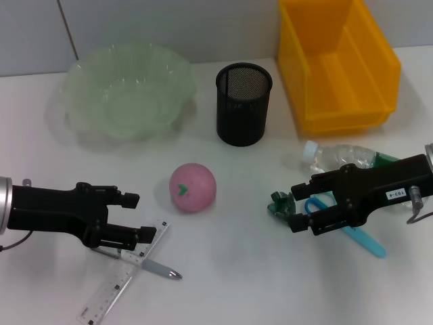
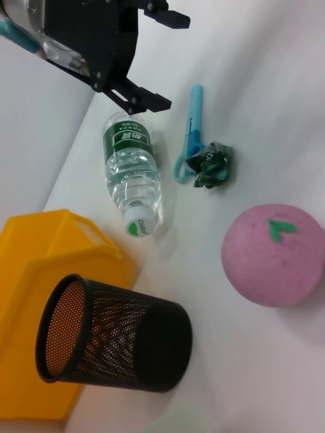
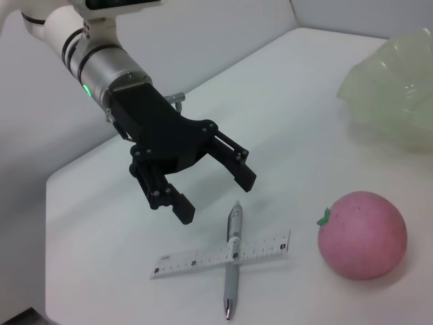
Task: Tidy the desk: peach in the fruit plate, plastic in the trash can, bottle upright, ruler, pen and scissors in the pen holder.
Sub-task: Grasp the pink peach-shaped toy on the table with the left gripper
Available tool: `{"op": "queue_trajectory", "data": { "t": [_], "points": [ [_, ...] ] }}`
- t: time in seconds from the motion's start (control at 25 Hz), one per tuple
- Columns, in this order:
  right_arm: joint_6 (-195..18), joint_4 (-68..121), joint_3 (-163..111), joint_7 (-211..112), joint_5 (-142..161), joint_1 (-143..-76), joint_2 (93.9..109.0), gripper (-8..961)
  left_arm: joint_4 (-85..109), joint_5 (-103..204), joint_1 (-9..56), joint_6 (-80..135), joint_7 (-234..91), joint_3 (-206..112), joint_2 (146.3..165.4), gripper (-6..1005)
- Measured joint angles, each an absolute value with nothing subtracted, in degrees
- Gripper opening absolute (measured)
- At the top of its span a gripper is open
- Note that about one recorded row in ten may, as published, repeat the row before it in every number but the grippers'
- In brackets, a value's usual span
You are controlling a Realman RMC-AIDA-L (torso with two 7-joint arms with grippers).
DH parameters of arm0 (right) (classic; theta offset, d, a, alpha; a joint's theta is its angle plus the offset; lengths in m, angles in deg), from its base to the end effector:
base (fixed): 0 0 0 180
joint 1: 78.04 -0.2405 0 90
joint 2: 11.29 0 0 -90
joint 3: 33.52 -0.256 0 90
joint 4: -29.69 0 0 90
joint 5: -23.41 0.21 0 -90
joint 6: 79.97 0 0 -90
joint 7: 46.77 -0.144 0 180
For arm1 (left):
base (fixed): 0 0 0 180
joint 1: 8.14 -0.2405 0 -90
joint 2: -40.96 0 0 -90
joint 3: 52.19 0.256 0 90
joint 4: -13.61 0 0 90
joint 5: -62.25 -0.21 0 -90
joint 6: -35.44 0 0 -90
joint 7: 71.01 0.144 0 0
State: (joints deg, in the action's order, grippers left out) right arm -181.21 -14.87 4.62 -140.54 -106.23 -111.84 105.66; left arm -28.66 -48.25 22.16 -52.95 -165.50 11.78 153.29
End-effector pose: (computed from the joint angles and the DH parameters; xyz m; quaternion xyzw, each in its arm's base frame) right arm 0.2566 0.3219 0.0217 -0.9543 0.2636 0.1396 0.0193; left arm -0.2554 0.3288 0.0014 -0.9653 -0.2339 -0.1126 0.0279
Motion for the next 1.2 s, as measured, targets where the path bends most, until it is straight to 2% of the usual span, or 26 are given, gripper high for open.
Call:
{"op": "queue_trajectory", "data": {
  "t": [0.76,1.04,1.2],
  "points": [
    [-181.2,-14.9,4.6,-139.9,-106.2,-111.5,106.02,773,-28.7,-49.5,23.9,-52.0,-165.4,10.6,153.96,837],
    [-181.4,-14.9,4.6,-139.9,-106.2,-111.4,106.03,772,-28.4,-50.1,26.5,-46.6,-162.7,11.1,155.74,828],
    [-181.6,-14.9,4.6,-139.9,-106.2,-111.4,106.03,771,-28.1,-55.3,29.5,-43.1,-162.7,11.1,157.58,824]
  ]
}}
